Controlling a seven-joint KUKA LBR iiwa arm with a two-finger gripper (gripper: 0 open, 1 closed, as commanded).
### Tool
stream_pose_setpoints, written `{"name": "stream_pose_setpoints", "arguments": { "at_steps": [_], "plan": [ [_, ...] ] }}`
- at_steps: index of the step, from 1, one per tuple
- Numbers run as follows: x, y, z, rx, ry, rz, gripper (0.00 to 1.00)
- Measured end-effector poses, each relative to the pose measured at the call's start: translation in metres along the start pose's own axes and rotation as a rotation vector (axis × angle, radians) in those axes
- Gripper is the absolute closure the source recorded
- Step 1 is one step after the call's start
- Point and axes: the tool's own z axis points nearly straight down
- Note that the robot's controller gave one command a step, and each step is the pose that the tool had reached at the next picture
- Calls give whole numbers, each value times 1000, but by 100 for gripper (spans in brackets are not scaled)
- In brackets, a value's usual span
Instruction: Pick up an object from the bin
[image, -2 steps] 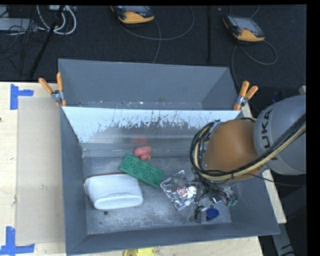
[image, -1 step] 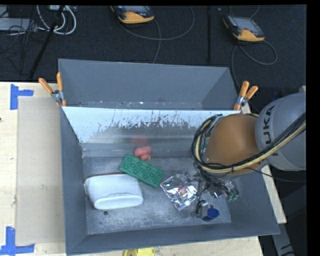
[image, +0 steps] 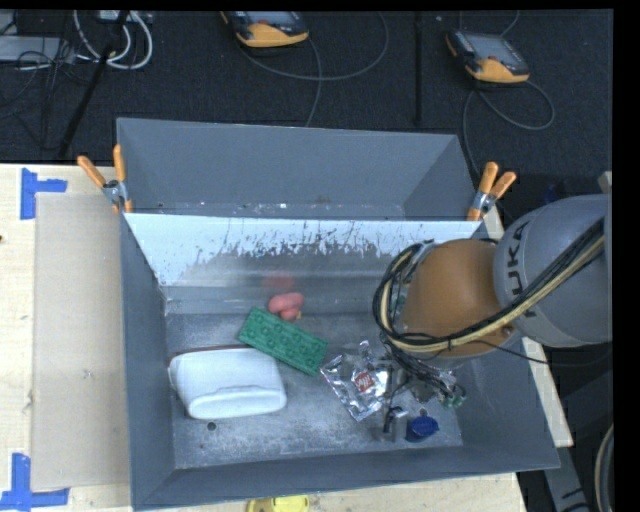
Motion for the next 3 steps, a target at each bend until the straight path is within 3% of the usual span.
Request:
{"name": "stream_pose_setpoints", "arguments": {
  "at_steps": [1,2,3],
  "plan": [
    [0,0,1,-1,1,-1,0],
    [0,0,0,-1,2,-1,100],
    [0,1,-11,2,-4,-3,100]
  ]
}}
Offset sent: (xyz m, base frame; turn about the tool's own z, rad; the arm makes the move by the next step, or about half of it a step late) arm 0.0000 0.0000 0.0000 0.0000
